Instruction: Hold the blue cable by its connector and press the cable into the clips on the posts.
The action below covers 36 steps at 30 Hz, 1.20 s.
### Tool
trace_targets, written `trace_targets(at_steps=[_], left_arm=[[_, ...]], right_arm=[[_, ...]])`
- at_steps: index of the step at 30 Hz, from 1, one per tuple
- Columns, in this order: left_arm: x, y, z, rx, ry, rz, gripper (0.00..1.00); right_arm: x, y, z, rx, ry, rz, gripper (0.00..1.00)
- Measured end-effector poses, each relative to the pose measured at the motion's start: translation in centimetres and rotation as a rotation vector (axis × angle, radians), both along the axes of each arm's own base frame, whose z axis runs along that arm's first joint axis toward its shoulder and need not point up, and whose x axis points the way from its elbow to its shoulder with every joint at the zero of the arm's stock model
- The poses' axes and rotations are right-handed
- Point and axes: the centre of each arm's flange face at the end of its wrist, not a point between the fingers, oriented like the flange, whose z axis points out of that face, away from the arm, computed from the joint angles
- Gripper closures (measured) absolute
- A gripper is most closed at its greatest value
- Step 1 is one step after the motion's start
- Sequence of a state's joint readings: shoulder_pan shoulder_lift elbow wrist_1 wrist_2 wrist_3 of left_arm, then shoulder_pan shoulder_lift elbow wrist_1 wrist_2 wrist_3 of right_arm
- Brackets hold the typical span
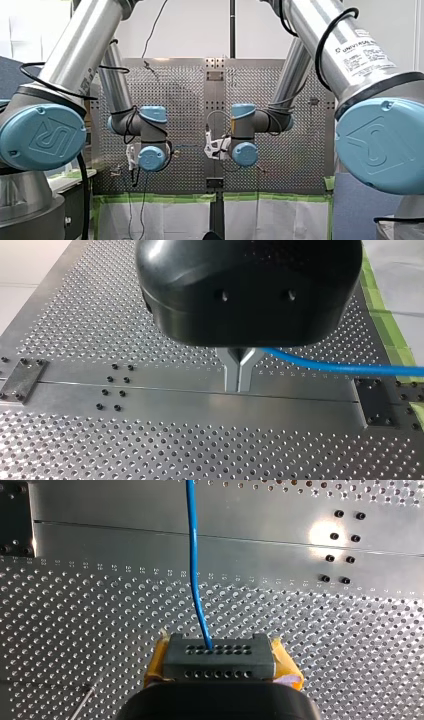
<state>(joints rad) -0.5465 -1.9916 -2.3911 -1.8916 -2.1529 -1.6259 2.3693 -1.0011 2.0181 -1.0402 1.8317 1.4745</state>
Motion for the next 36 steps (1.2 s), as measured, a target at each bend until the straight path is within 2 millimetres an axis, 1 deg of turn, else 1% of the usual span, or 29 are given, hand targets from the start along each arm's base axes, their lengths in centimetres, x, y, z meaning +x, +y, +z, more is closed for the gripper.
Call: trace_targets(at_steps=[19, 27, 36], left_arm=[[-0.1, 0.0, -0.1, 0.005, 0.003, 0.000, 1.00], [-1.8, -0.7, -2.1, 0.063, 0.050, -0.037, 1.00], [-2.7, -0.3, -5.1, 0.109, 0.117, -0.043, 1.00]], right_arm=[[0.0, 0.0, 0.0, 0.000, 0.000, 0.000, 1.00], [0.0, 0.0, 0.1, -0.001, -0.001, -0.001, 1.00], [0.0, 0.0, 0.1, -0.001, -0.001, -0.001, 1.00]])
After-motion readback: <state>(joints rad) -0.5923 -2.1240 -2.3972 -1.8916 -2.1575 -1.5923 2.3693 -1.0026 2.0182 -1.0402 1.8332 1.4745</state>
